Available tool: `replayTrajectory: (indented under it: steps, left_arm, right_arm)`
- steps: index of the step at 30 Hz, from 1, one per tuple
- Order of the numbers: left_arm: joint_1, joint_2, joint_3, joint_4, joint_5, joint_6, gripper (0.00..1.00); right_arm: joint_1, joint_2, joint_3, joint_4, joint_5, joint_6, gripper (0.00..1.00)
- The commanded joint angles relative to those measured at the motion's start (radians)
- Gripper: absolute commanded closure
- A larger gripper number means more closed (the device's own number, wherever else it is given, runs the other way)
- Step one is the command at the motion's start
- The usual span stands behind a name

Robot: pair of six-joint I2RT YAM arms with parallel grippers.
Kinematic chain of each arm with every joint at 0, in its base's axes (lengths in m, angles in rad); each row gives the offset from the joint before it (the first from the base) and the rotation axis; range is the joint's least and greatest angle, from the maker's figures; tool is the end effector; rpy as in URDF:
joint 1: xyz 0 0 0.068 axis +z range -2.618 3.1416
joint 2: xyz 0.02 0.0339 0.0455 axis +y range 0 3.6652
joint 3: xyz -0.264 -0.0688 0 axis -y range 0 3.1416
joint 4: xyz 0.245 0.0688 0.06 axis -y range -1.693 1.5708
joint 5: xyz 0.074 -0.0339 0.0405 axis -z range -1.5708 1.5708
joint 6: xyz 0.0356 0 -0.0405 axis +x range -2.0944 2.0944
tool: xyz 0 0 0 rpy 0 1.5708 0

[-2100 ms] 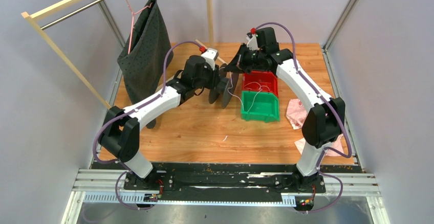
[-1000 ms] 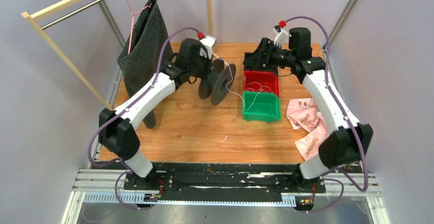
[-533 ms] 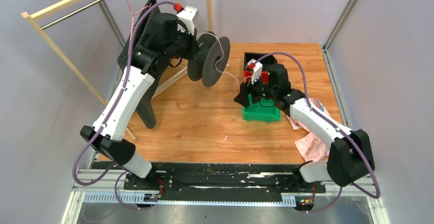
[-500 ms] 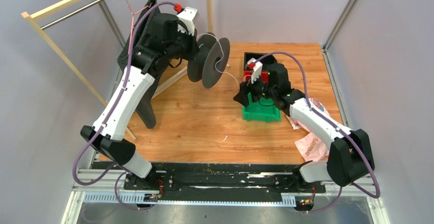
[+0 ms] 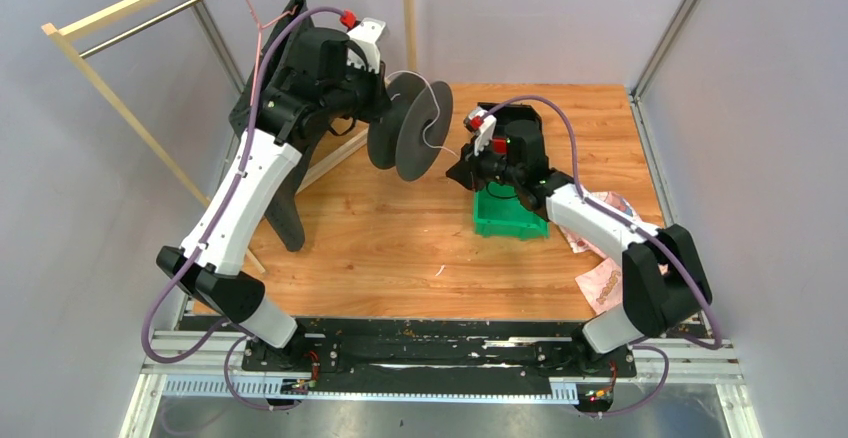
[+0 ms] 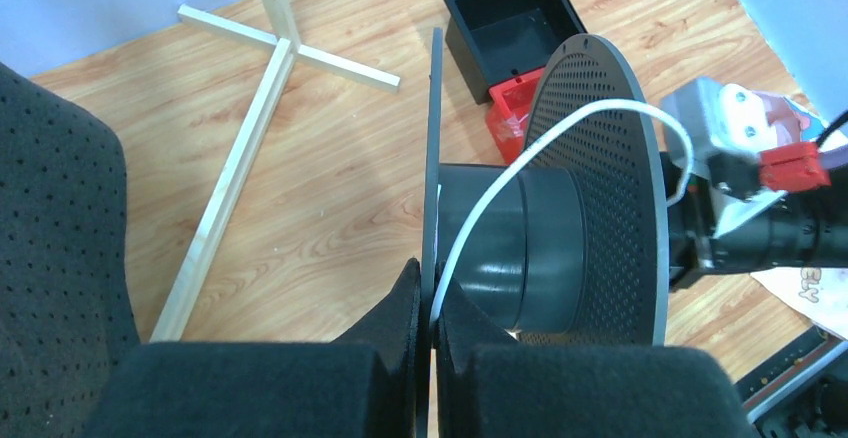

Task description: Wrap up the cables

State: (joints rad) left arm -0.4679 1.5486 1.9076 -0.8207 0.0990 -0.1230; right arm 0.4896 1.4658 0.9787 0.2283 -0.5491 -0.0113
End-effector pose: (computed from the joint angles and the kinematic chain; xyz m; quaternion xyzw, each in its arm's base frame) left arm 0.2844 -0.1476 0.4709 0.1714 0.8320 -0.1934 0.4909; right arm 0.2894 0.1753 0.2877 -0.3492 0.6980 0.3478 0.5195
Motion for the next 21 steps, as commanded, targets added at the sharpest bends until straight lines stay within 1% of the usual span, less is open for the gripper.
replayTrajectory:
  steps: [1, 3, 5, 9, 11, 15, 19, 21]
  left_arm:
    - [0.0, -0.042, 0.036, 0.018, 0.025, 0.002, 1.0]
    - [0.007, -0.052, 0.014, 0.012, 0.035, 0.014, 1.0]
    - [0.018, -0.065, -0.011, 0.009, 0.061, 0.023, 1.0]
    - [0.033, -0.101, -0.054, 0.009, 0.09, 0.039, 1.0]
    - [0.04, -0.117, -0.064, 0.009, 0.115, 0.046, 1.0]
    - [0.056, -0.131, -0.062, 0.011, 0.182, 0.047, 1.0]
    - [0.072, -0.138, -0.039, 0.014, 0.236, 0.038, 1.0]
    - [0.082, -0.141, -0.031, 0.027, 0.221, 0.014, 1.0]
  right_arm:
    - [0.012, 0.025, 0.081, -0.011, 0.102, 0.075, 0.98]
    - [0.002, 0.017, 0.135, -0.075, 0.183, 0.086, 0.99]
    - [-0.027, 0.008, 0.165, -0.097, 0.244, 0.124, 0.99]
    - [-0.15, 0.043, 0.221, -0.127, 0.265, 0.257, 0.99]
    - [-0.187, 0.07, 0.236, -0.136, 0.283, 0.281, 0.99]
    - [-0.198, 0.155, 0.28, -0.209, 0.337, 0.238, 0.99]
    - [-0.194, 0.217, 0.284, -0.27, 0.316, 0.22, 0.99]
    - [-0.185, 0.207, 0.253, -0.272, 0.278, 0.223, 0.99]
